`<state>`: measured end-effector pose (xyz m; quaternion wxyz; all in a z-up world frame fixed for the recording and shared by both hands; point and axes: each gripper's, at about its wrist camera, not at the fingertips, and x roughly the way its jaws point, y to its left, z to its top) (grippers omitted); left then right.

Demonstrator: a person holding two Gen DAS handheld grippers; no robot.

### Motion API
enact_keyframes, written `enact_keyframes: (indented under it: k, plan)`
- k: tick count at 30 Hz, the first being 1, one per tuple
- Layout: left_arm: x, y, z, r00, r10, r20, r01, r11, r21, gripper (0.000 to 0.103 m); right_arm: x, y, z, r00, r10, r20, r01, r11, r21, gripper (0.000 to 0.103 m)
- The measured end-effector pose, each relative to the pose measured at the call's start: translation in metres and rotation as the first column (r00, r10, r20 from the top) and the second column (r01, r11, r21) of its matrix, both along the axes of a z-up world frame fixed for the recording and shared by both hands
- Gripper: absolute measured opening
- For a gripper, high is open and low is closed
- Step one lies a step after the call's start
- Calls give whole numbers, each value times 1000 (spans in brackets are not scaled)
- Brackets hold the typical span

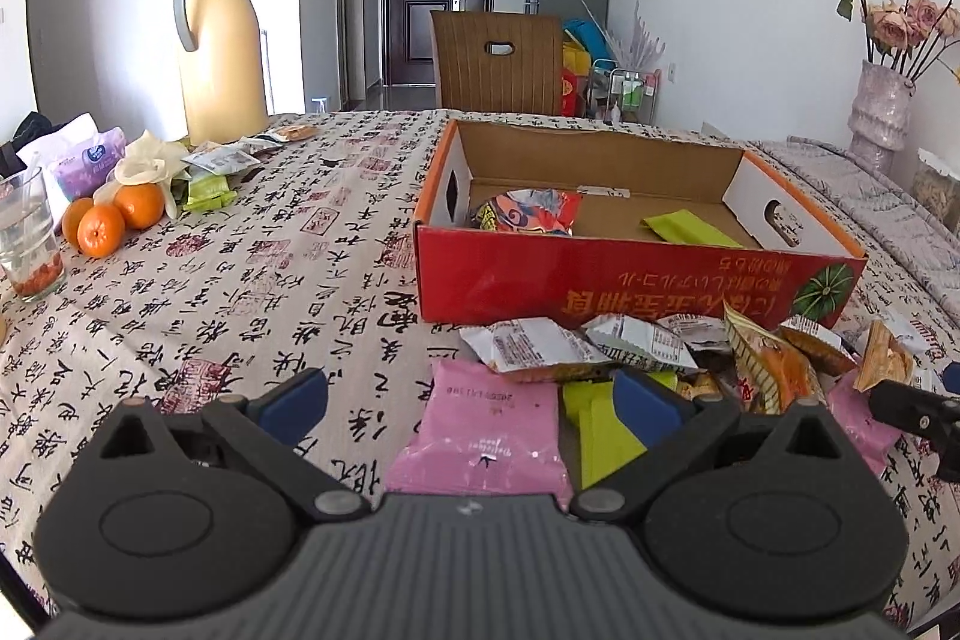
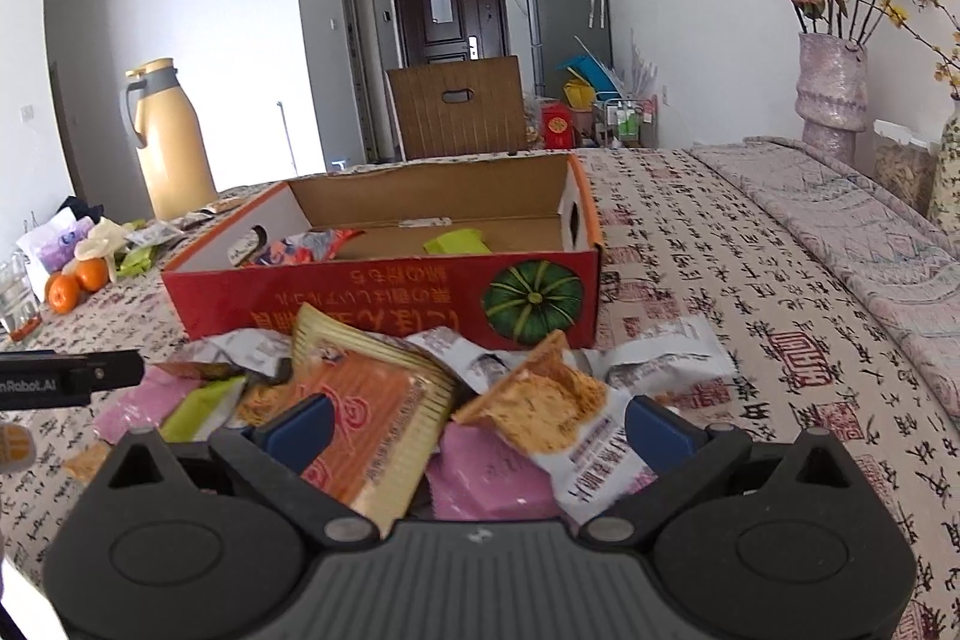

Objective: Organize snacks
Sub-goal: 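Move both tools back over the snack pile, then grasp the white packet with the right tool while the left tool grasps the pink packet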

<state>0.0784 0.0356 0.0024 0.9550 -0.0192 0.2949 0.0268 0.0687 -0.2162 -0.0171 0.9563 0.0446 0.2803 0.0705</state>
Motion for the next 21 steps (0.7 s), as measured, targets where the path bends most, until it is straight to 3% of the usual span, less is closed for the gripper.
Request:
enact_keyframes:
  k: [7, 14, 17, 21]
  plan:
    - [1, 0, -1, 1000, 0, -7, 0, 1000, 1, 103, 10, -11, -4, 999, -39, -9, 38, 998, -46, 103]
    - [3, 0, -2, 1000, 5, -13, -5, 1000, 3, 103, 28, -12, -12, 999, 13, -29, -18, 988, -151, 101]
    - [3, 1, -2, 1000, 9, -17, -9, 1000, 4, 103, 36, -13, -12, 998, 57, -35, -62, 987, -151, 95]
    - [4, 2, -3, 1000, 14, -23, -14, 1000, 4, 103, 43, -14, -14, 992, 115, -53, -122, 980, -159, 77]
